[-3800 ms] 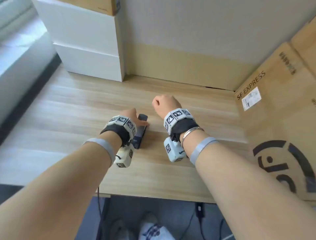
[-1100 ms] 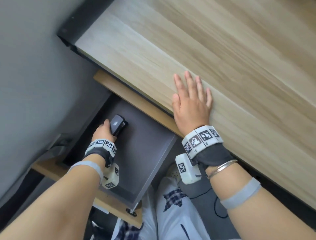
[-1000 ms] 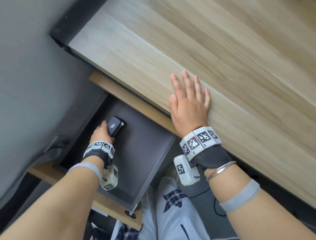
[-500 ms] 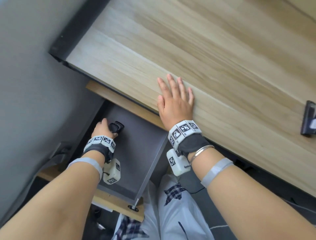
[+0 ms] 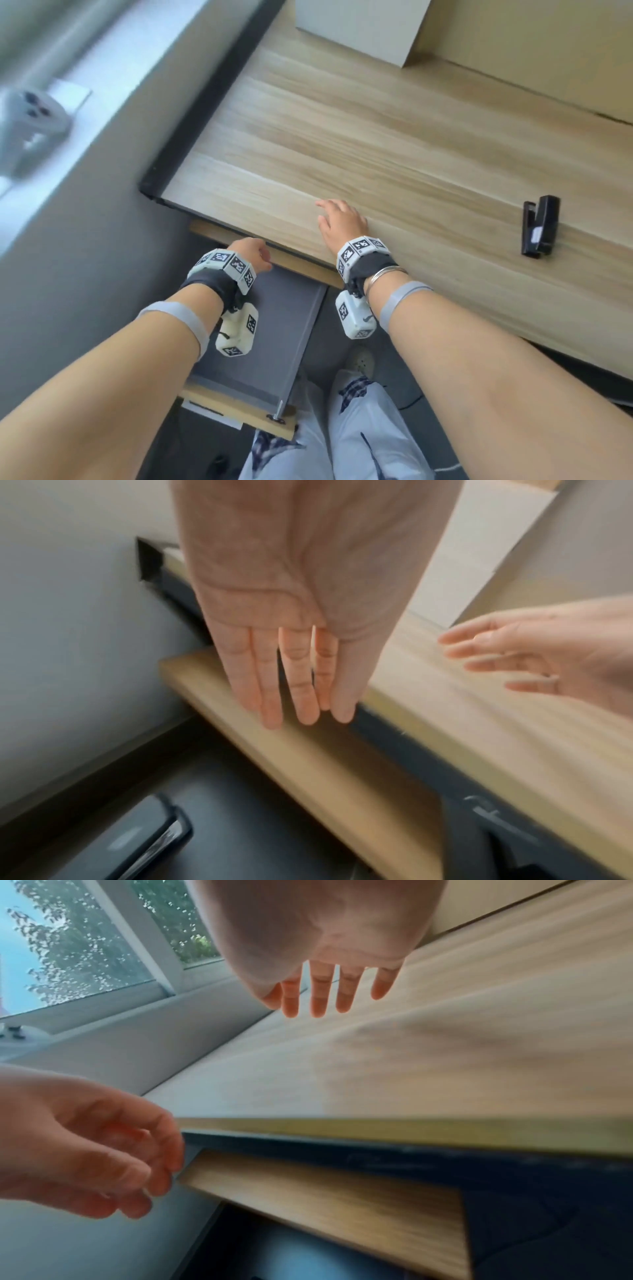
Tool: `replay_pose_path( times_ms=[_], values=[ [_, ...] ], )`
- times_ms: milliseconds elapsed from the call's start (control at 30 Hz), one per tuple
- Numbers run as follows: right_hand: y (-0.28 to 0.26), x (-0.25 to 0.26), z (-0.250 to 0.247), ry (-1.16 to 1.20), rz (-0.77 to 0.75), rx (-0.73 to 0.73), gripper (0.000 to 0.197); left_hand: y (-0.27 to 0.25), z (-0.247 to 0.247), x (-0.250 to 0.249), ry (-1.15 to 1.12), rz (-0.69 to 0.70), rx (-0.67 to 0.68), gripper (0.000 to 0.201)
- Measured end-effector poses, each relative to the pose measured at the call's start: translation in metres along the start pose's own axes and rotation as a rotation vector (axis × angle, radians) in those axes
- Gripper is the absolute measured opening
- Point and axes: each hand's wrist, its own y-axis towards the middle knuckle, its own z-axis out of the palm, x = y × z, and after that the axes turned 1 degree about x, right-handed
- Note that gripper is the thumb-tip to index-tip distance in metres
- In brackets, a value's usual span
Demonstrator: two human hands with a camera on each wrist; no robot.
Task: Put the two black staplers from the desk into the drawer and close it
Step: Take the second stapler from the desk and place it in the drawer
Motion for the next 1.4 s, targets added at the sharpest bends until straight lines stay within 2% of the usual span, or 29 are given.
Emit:
replay_pose_path(
  times_ms=[167, 367, 567, 733, 900, 1100, 1267, 1400],
  values=[
    [-0.02, -0.048, -0.061, -0.039, 0.121, -0.043, 0.035, -0.012, -0.024, -0.062, -0.034, 0.098, -0.022, 0.027],
    [-0.047, -0.14, -0.135, -0.097, 0.368, -0.142, 0.032, -0.006, -0.026, -0.144, -0.014, 0.187, -0.073, 0.026],
    [-0.061, -0.215, -0.168, -0.118, 0.612, -0.194, 0.038, 0.016, -0.002, -0.199, 0.012, 0.244, -0.116, 0.026],
    [-0.054, -0.26, -0.175, -0.029, 0.763, -0.195, 0.044, 0.042, 0.01, -0.219, 0.039, 0.233, -0.132, 0.022],
    [-0.037, -0.284, -0.173, 0.131, 0.822, -0.165, 0.055, 0.059, 0.011, -0.232, 0.045, 0.202, -0.188, 0.023],
    [-0.025, -0.297, -0.164, 0.233, 0.883, -0.162, 0.064, 0.066, 0.019, -0.239, 0.07, 0.189, -0.188, 0.025],
    [-0.021, -0.297, -0.155, 0.206, 0.894, -0.189, 0.058, 0.066, 0.024, -0.237, 0.071, 0.199, -0.203, 0.027],
    [-0.017, -0.286, -0.151, 0.216, 0.846, -0.171, 0.058, 0.063, 0.021, -0.232, 0.047, 0.199, -0.205, 0.026]
  ],
)
